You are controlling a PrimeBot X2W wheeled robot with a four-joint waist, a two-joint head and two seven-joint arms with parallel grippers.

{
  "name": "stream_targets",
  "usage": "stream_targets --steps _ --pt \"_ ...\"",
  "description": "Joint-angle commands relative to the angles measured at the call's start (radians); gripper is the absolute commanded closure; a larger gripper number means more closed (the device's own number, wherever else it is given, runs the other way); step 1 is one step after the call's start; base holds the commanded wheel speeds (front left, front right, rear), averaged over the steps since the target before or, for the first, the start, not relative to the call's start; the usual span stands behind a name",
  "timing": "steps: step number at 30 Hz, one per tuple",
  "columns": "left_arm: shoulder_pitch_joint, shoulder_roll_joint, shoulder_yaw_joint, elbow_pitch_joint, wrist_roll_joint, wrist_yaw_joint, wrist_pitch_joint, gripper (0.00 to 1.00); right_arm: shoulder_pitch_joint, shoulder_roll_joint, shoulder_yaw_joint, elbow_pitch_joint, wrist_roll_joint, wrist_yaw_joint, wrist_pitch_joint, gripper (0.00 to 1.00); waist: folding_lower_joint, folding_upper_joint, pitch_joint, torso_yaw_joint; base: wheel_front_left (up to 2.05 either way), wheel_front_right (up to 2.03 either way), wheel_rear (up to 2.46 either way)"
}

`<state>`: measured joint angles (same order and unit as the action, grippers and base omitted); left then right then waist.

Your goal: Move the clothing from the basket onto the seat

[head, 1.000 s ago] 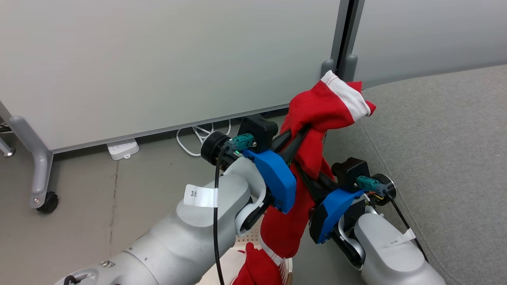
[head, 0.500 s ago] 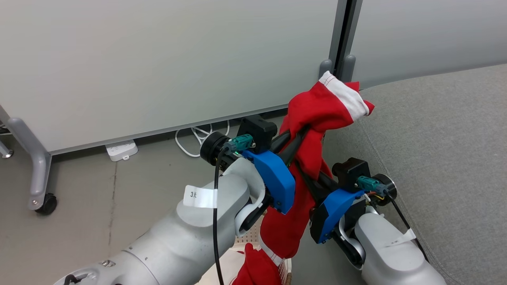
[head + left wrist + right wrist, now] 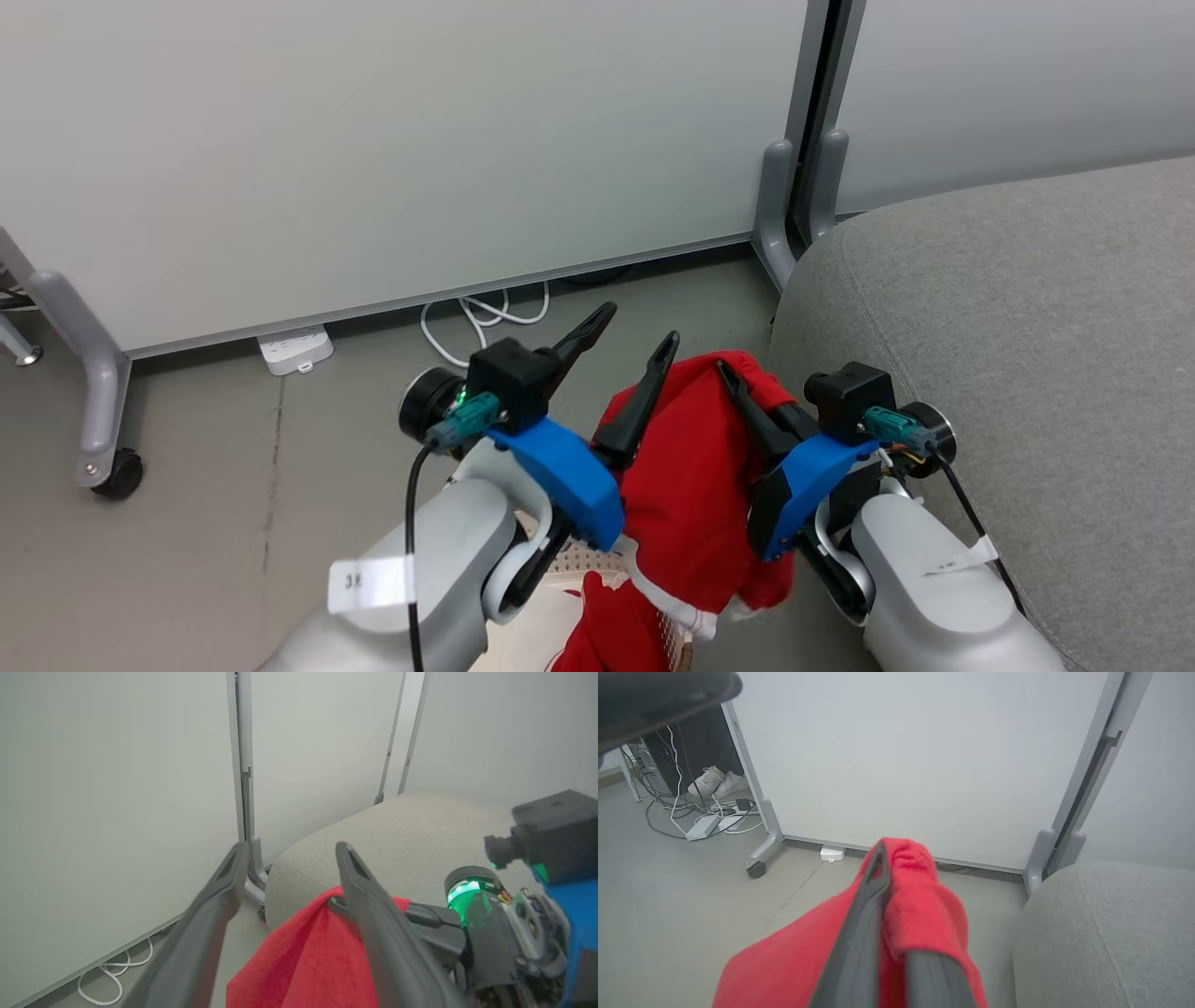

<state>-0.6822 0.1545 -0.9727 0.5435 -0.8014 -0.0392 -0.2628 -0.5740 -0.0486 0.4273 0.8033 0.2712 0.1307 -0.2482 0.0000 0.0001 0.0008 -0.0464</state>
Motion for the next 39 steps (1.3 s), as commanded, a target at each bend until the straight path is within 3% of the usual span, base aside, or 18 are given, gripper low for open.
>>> stream_targets --steps 1,10,20,29,39 --pt "0.036 0.010 0.028 -0.022 0.028 -0.002 -0.003 0.00 0.007 -0.003 -0.007 -0.005 -0.009 0.000 -0.006 1.00 0.0000 -0.0001 0.000 0.003 0.00 0.00 0.00" --pt "0.313 0.034 0.290 -0.208 0.270 -0.006 -0.003 0.00 0.029 -0.003 -0.036 -0.031 -0.027 0.000 -0.005 1.00 0.0000 -0.0001 0.001 0.008 0.00 0.00 0.00" --pt "0.513 0.010 0.469 -0.254 0.420 -0.054 -0.003 0.00 0.044 -0.003 -0.075 -0.055 -0.053 0.000 0.008 1.00 0.0000 -0.0001 0.006 0.013 0.00 0.00 0.00" --pt "0.554 -0.022 0.559 -0.236 0.488 -0.085 -0.003 0.00 0.053 -0.003 -0.092 -0.073 -0.064 0.000 0.020 1.00 0.0000 -0.0001 0.012 0.015 0.00 0.00 0.00" --pt "0.554 -0.042 0.579 -0.239 0.520 -0.093 -0.003 0.00 0.057 -0.003 -0.094 -0.096 -0.063 0.000 0.029 1.00 0.0000 -0.0001 0.027 -0.021 0.00 0.00 0.00"
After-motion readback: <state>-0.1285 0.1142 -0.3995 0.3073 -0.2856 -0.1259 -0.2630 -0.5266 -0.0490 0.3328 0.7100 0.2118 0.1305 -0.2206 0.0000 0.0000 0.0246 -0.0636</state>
